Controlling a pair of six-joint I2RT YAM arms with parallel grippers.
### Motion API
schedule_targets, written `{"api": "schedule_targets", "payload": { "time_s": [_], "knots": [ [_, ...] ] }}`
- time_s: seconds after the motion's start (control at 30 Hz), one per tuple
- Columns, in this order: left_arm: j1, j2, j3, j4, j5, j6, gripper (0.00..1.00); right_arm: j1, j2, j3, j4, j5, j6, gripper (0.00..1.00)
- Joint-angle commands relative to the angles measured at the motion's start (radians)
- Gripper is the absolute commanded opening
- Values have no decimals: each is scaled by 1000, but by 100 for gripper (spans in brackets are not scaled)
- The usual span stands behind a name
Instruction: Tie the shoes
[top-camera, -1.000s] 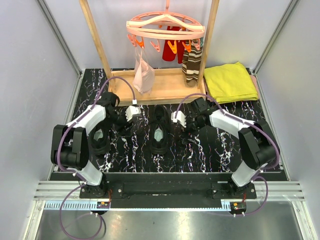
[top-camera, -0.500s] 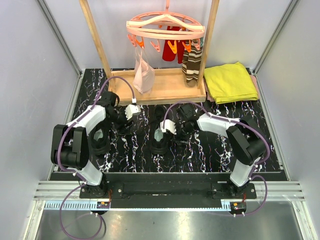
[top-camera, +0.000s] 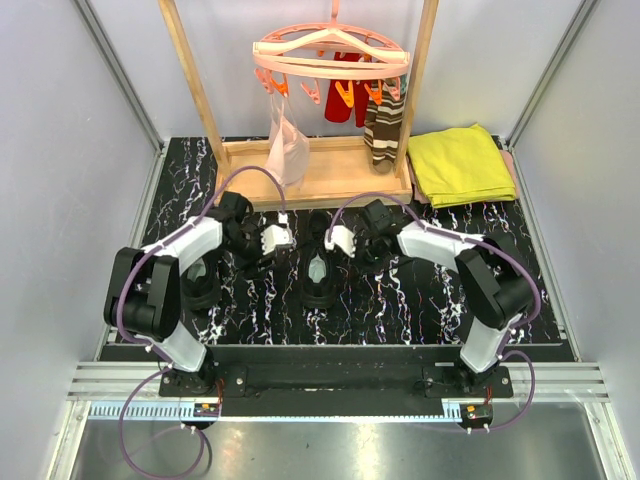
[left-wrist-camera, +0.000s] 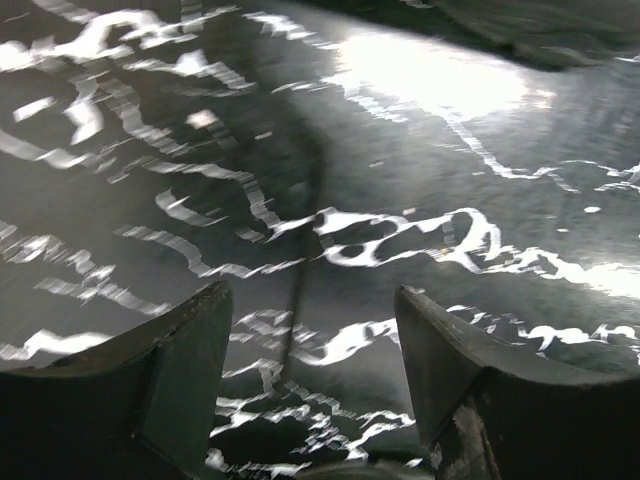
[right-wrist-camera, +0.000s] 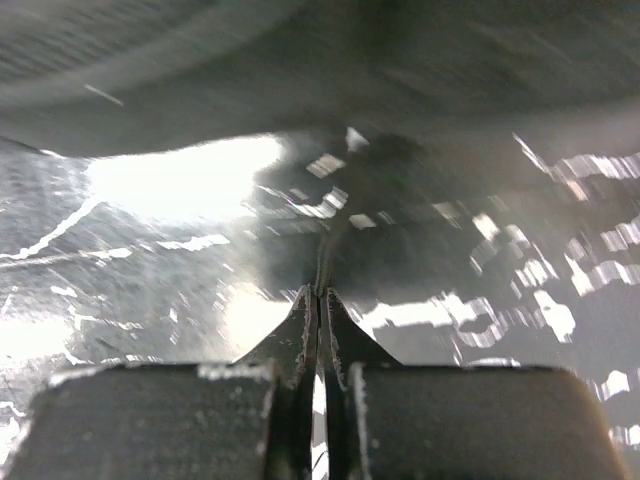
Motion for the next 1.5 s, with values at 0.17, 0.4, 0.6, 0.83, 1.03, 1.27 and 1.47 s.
{"api": "schedule_targets", "payload": {
  "time_s": [0.17,0.4,0.6,0.83,1.03,1.27,1.47],
  "knots": [
    [-102,54,31,111,-76,-27,70,-43,-132,25,-1,31,131,0],
    [-196,140,85,147,-112,-106,72,-46,-150,15,0,53,157,0],
    [-216,165,94,176,-209,-197,39,-58,-169,20,3,85,180,0],
    [-16,-2,88,78,-153,-231,0,-92,-204,6,-3,134,165,0],
    [111,-93,120,4,-142,-218,0,-122,-219,-8,-20,148,134,0],
    [131,-70,117,4,-107,-220,0,-156,-195,-17,-23,169,111,0],
    [27,10,102,65,-147,-255,0,-155,-120,49,-26,87,157,0]
  ]
}}
